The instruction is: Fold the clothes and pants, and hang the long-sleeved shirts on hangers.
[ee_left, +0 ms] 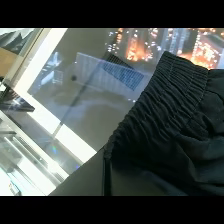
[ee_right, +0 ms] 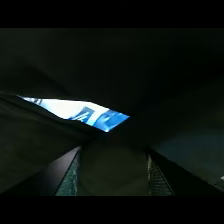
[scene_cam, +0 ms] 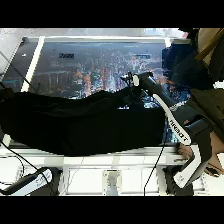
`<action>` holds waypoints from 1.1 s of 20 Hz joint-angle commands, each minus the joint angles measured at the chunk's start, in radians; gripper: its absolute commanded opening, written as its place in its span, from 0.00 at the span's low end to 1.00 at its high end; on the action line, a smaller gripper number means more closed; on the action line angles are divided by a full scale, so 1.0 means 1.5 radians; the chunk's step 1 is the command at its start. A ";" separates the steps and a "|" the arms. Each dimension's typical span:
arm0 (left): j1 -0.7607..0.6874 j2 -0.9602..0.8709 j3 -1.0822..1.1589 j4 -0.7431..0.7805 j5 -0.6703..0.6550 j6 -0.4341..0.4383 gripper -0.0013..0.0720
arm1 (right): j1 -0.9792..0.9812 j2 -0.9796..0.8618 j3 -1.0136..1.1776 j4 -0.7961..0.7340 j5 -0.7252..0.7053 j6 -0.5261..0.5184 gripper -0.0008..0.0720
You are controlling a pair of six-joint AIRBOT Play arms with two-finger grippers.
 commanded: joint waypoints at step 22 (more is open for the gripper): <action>0.001 0.000 0.000 0.026 0.011 0.022 0.03 | -0.020 0.243 0.083 -0.268 0.322 -0.034 0.02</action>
